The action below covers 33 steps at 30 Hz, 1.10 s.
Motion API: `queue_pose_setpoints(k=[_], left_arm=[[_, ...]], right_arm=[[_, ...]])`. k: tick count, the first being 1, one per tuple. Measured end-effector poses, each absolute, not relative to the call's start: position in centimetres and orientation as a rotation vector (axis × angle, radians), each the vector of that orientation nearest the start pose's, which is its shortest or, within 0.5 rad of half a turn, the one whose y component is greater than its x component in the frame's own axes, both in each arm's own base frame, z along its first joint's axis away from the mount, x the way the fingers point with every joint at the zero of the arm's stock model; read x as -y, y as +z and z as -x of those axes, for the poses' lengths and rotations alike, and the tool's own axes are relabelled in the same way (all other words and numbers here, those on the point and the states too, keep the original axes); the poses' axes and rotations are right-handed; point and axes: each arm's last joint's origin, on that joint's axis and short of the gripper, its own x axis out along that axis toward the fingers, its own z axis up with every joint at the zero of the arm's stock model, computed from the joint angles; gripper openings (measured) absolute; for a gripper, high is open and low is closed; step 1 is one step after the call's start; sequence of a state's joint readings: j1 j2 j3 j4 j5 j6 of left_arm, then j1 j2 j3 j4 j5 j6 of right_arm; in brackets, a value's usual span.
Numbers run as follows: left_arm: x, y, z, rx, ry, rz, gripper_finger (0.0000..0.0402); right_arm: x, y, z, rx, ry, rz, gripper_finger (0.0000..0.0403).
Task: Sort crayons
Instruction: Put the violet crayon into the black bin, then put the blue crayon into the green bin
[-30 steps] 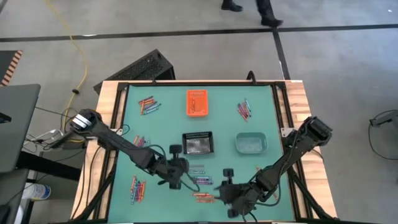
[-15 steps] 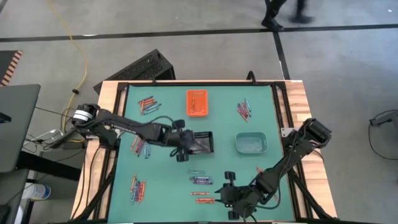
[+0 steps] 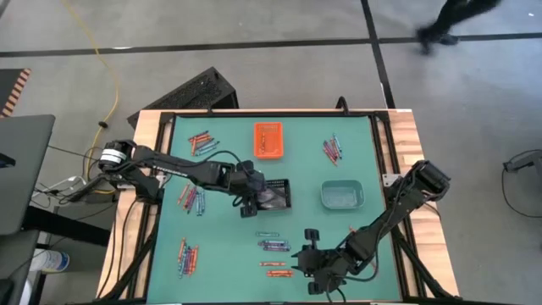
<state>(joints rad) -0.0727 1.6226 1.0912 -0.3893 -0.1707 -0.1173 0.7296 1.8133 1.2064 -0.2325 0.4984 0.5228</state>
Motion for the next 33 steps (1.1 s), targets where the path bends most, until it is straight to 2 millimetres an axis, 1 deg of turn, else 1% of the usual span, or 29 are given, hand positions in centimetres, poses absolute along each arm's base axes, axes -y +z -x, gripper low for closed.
queue_pose_setpoints(k=[7,10,13,16,18,21,25,29,33], left_arm=[[1.9,21.8,-33.2,-0.915,0.146,0.005,0.0105],[2.0,21.9,-32.7,-0.944,0.137,0.006,0.0119],[2.3,22.9,-31.9,-0.95,0.139,0.006,0.0124],[2.9,24.2,-30.9,-0.925,0.134,0.016,0.0125],[3.8,25.3,-30.2,-0.883,0.147,-0.005,0.0124],[5.6,26.8,-29.1,-0.807,0.181,-0.071,0.0122],[8.1,27.9,-27.9,-0.734,0.204,-0.138,0.0122],[10.3,28.0,-27.0,-0.701,0.189,-0.19,0.0121],[11.9,26.6,-26.3,-0.642,0.181,-0.255,0.0121]], right_arm=[[-24.4,20.0,-29.3,-0.713,0.032,-0.022,0.0128],[-24.4,20.0,-29.3,-0.715,0.028,-0.037,0.0128],[-24.3,19.9,-29.2,-0.735,0.023,-0.05,0.0128],[-24.0,20.1,-28.8,-0.771,-0.014,-0.106,0.0128],[-23.6,20.2,-28.4,-0.802,-0.055,-0.155,0.0128],[-23.0,20.2,-27.7,-0.866,-0.127,-0.21,0.0128],[-22.2,20.6,-26.6,-0.966,-0.187,-0.295,0.0128],[-21.8,21.2,-25.7,-1.065,-0.206,-0.392,0.0128],[-21.7,21.6,-24.9,-1.178,-0.195,-0.485,0.0128]])
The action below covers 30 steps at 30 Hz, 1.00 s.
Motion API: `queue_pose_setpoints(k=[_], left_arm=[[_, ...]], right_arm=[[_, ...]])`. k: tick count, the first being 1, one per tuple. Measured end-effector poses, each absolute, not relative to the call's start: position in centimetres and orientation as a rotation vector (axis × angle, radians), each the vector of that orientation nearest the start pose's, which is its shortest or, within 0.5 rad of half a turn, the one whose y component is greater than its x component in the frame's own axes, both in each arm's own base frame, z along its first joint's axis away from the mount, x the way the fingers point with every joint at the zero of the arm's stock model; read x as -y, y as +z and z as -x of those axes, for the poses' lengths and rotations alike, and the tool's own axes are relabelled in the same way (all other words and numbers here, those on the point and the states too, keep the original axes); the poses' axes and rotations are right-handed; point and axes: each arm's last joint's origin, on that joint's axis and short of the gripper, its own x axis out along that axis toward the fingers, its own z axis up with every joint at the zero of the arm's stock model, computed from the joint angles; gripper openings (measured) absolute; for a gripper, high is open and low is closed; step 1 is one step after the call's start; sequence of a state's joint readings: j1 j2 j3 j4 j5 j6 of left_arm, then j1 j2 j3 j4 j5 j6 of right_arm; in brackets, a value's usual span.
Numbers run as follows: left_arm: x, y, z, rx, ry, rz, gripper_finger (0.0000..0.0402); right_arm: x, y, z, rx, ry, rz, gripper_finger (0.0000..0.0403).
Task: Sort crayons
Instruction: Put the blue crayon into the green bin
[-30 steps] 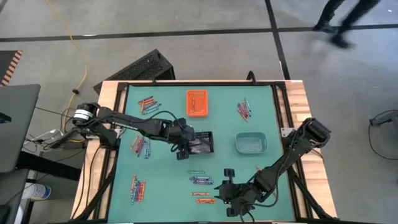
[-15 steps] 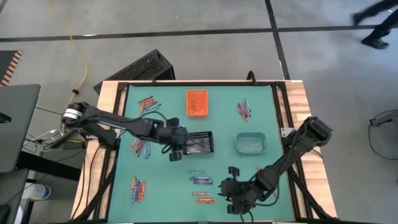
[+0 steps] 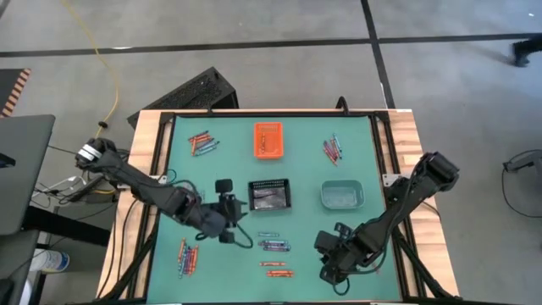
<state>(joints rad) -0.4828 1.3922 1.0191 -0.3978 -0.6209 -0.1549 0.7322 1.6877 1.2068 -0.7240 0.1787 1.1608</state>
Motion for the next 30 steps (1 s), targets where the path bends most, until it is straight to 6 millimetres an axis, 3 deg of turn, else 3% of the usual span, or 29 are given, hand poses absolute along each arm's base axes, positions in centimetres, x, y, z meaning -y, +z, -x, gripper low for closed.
queue_pose_setpoints(k=[3,9,17,25,30], left_arm=[[12.6,25.7,-25.7,-0.607,0.17,-0.279,0.0121],[12.9,26.1,-23.8,-0.52,0.156,-0.274,0.0121],[10.2,25.6,-19.3,-0.24,0.101,-0.108,0.0121],[8.6,22.9,-16.4,-0.076,0.01,0.062,0.0121],[8.5,22.0,-16.2,-0.096,0.009,0.077,0.0121]], right_arm=[[-21.8,21.7,-24.3,-1.256,-0.192,-0.547,0.0128],[-21.9,22.3,-23.0,-1.362,-0.164,-0.574,0.0128],[-21.4,23.6,-20.9,-1.41,-0.243,-0.572,0.0128],[-21.3,21.7,-20.4,-1.502,-0.357,-0.437,0.0128],[-20.9,20.3,-21.3,-1.515,-0.597,-0.574,0.0128]])
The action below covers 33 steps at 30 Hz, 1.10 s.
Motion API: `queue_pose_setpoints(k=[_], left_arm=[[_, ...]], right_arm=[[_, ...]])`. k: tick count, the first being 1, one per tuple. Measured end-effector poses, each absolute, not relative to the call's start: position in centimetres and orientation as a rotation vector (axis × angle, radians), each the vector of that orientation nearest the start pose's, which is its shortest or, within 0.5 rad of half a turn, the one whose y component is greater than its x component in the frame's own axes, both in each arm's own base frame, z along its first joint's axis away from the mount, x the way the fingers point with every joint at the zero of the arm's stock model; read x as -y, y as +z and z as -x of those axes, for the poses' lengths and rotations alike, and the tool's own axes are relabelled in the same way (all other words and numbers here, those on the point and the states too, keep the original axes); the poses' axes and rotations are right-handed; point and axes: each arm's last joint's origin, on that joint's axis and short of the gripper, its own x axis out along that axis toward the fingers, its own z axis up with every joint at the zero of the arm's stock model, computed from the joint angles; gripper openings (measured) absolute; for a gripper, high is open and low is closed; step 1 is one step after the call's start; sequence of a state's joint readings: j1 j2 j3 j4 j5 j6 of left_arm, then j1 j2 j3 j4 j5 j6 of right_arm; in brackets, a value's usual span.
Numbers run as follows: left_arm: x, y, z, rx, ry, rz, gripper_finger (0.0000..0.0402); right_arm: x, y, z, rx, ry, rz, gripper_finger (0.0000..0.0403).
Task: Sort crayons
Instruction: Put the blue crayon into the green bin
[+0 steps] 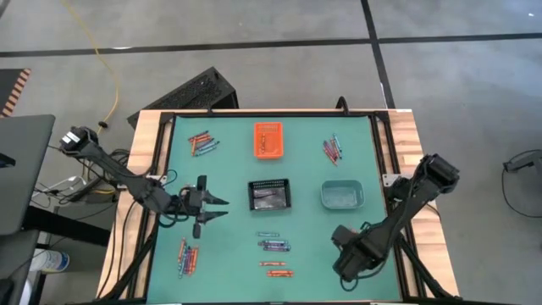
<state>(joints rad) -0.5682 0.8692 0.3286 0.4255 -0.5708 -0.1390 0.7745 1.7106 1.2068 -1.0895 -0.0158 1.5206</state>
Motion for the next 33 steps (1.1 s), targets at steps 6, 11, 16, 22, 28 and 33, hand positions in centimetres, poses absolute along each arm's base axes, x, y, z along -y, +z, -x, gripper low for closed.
queue_pose_setpoints(k=[6,11,16,22,28,33], left_arm=[[8.5,21.8,-16.1,-0.107,0.002,0.076,0.0121],[8.5,21.7,-16.1,-0.109,-0.006,0.075,0.0121],[8.5,21.7,-16.1,-0.11,-0.007,0.08,0.0121],[8.5,21.7,-16.1,-0.11,-0.006,0.085,0.0121],[8.5,21.7,-16.1,-0.11,-0.007,0.085,0.0121],[8.5,21.7,-16.1,-0.111,-0.007,0.087,0.0121]], right_arm=[[-21.5,18.6,-21.6,-1.594,-0.684,-0.647,0.0128],[-22.4,18.3,-21.2,-1.599,-0.643,-0.637,0.0128],[-23.4,18.1,-21.5,-1.56,-0.574,-0.67,0.0128],[-24.3,18.0,-20.7,-1.528,-0.597,-0.695,0.0128],[-25.1,17.7,-19.4,-1.495,-0.651,-0.724,0.0128],[-25.5,16.8,-18.8,-1.484,-0.659,-0.782,0.0128]])
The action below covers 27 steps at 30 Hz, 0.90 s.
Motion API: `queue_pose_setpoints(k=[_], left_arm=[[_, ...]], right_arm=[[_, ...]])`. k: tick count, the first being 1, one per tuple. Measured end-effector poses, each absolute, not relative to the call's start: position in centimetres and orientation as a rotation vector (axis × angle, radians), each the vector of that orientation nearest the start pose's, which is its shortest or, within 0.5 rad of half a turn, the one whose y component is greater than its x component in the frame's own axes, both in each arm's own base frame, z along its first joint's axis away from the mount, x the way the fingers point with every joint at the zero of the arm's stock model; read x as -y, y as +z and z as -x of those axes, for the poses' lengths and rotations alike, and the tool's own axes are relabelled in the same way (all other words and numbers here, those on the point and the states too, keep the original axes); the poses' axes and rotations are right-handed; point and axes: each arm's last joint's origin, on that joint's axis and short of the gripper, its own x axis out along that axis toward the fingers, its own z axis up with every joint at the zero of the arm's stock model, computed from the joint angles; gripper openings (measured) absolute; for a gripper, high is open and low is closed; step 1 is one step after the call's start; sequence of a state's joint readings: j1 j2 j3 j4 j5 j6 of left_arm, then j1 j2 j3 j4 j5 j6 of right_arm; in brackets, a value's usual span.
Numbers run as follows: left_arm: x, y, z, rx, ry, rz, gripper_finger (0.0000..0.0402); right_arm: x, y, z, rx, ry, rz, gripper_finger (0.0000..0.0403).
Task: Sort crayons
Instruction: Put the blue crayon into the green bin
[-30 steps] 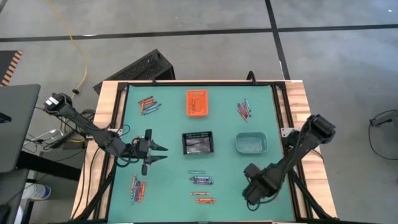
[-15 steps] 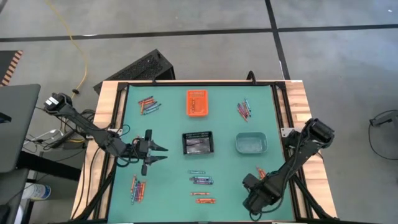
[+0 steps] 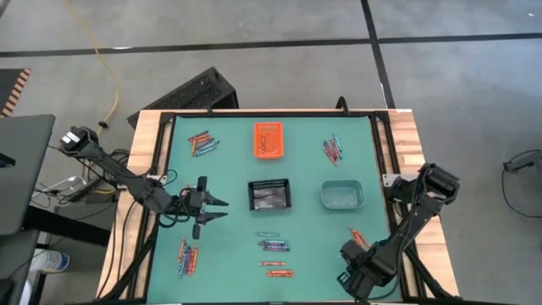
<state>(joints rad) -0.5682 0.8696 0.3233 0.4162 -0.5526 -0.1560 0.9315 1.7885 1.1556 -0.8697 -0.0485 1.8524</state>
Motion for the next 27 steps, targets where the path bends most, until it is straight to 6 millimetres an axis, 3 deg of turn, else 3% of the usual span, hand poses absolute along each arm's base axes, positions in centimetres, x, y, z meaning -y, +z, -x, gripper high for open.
queue_pose_setpoints(k=[22,27], left_arm=[[8.5,21.6,-16.1,-0.122,-0.006,0.095,0.0121],[8.5,21.5,-16.1,-0.136,-0.004,0.103,0.0121]], right_arm=[[-25.4,16.3,-18.5,-1.476,-0.683,-0.8,0.0108],[-25.2,15.3,-18.2,-1.475,-0.665,-0.81,0.0108]])
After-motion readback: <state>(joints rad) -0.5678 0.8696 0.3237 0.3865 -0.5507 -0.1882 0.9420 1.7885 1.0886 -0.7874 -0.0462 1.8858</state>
